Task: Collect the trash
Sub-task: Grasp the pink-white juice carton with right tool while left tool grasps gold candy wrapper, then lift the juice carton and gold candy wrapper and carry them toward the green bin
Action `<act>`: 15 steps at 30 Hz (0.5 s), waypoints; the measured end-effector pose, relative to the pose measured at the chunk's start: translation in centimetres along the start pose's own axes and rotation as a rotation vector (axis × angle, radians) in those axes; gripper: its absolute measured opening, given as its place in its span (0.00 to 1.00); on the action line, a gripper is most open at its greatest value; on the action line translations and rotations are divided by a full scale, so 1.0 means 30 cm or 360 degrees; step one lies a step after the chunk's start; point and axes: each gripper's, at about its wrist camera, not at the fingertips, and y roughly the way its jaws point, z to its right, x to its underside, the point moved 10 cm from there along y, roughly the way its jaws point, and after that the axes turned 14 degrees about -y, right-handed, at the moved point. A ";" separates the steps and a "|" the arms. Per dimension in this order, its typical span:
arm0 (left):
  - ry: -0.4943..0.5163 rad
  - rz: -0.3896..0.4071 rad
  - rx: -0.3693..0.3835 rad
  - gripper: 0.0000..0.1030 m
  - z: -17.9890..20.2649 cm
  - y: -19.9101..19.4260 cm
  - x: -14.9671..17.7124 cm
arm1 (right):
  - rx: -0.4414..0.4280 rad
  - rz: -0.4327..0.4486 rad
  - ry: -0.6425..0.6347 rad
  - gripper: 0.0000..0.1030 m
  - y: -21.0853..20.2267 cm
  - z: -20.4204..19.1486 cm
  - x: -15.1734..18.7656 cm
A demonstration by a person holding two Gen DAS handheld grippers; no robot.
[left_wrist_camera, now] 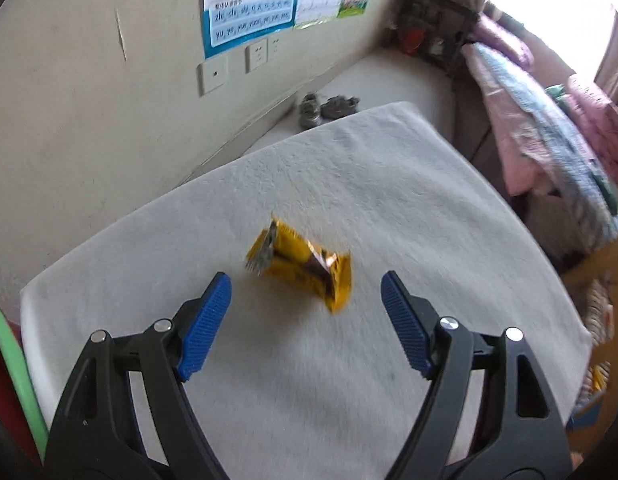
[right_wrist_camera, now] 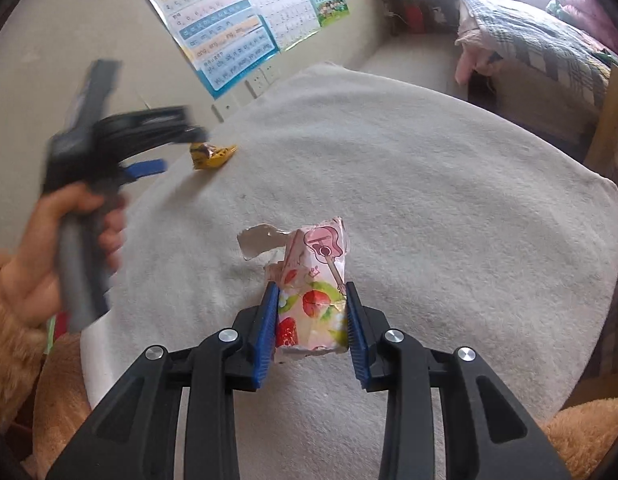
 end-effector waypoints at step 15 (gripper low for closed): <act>0.0104 -0.0038 -0.0043 0.09 -0.055 -0.032 0.058 | -0.0050 0.0007 0.0055 0.30 0.017 0.012 -0.014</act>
